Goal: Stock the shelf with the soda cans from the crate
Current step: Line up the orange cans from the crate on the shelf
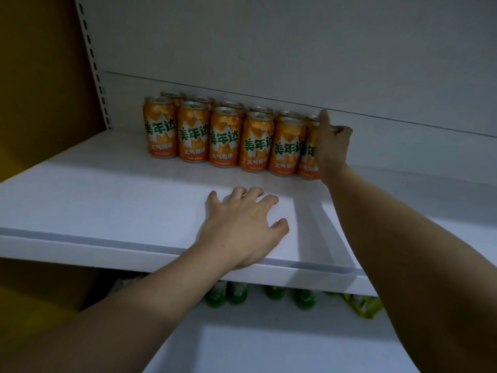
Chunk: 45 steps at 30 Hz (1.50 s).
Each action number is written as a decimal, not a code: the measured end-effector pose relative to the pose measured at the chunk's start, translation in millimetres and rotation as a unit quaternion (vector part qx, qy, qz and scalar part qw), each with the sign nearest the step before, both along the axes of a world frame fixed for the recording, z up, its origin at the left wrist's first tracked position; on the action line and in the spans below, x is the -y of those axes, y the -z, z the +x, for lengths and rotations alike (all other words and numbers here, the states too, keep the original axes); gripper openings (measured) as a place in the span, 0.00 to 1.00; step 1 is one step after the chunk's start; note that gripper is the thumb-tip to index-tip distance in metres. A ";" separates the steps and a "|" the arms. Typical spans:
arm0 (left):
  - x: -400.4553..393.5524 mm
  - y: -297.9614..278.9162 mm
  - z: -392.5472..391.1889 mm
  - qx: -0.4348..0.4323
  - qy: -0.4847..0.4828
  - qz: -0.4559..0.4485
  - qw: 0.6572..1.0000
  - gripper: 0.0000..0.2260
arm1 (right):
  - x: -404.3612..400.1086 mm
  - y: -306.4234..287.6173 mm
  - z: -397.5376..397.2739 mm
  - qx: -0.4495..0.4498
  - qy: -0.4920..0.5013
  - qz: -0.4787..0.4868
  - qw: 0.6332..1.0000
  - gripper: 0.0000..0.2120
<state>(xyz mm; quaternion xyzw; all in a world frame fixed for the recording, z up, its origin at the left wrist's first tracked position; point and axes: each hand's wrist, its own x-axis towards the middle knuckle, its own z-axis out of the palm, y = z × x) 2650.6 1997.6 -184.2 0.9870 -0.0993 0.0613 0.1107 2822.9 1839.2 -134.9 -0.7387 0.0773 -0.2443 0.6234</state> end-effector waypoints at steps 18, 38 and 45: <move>1.5 -11.1 -8.0 -0.009 -0.016 -0.022 1.000 0.27 | 32.1 -2.2 -126.5 -0.175 -0.121 -0.251 0.944 0.33; 74.1 19.2 -177.2 0.000 0.025 -0.230 0.973 0.11 | 60.1 19.5 -374.7 -0.256 -0.184 -0.400 0.861 0.13; 91.3 113.6 -231.0 -0.205 -0.016 -0.256 0.945 0.10 | 78.3 112.1 -443.0 -0.311 -0.204 -0.357 0.857 0.13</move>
